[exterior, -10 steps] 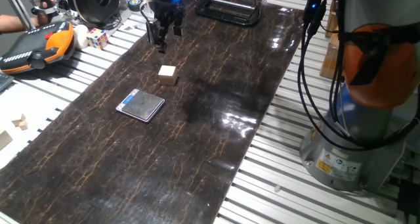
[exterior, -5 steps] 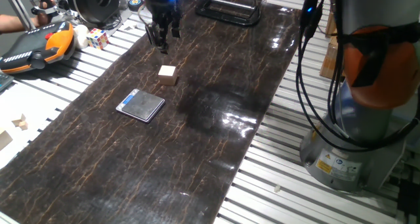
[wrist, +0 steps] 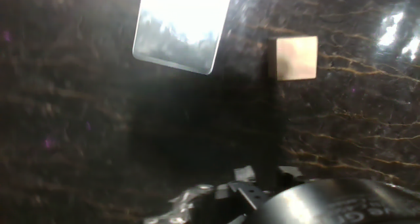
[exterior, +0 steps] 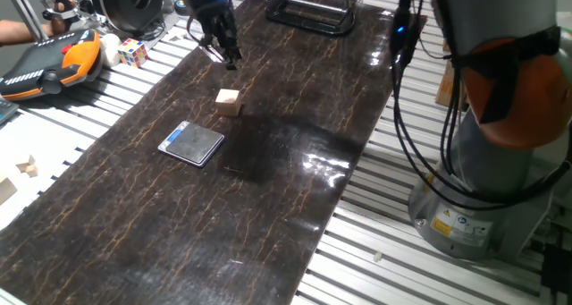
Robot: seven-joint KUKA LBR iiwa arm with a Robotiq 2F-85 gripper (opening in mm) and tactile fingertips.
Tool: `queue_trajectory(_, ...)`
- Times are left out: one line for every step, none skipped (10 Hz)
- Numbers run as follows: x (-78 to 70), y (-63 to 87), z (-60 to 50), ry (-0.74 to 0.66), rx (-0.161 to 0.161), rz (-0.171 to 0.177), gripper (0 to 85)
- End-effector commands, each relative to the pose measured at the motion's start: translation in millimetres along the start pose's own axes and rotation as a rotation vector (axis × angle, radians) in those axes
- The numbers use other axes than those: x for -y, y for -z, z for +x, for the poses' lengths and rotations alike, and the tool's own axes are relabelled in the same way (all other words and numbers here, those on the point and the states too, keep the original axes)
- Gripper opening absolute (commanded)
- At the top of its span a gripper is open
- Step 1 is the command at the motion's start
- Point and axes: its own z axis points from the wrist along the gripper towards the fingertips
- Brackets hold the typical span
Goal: Place the block on the scale
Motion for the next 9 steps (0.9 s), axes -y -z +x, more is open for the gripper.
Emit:
queue_trajectory(0.0, 0.0, 0.1, 0.005, -0.031, 0.001, 2.7)
queue_trajectory(0.0, 0.0, 0.1, 0.005, -0.031, 0.001, 2.7)
queue_trajectory(0.0, 0.0, 0.1, 0.005, -0.031, 0.001, 2.7)
queue_trajectory(0.0, 0.0, 0.0, 0.005, -0.031, 0.001, 2.7)
queue_trajectory(0.0, 0.0, 0.1, 0.005, -0.031, 0.001, 2.7)
queue_trajectory(0.1, 0.0, 0.1, 0.005, -0.031, 0.001, 2.7)
queue_trajectory(0.1, -0.3, 0.4, 0.021, -0.026, -0.001, 2.7)
queue_trajectory(-0.1, -0.5, 0.5, 0.022, -0.021, -0.001, 2.7)
queue_trajectory(-0.1, -0.5, 0.5, 0.015, -0.021, -0.001, 2.7)
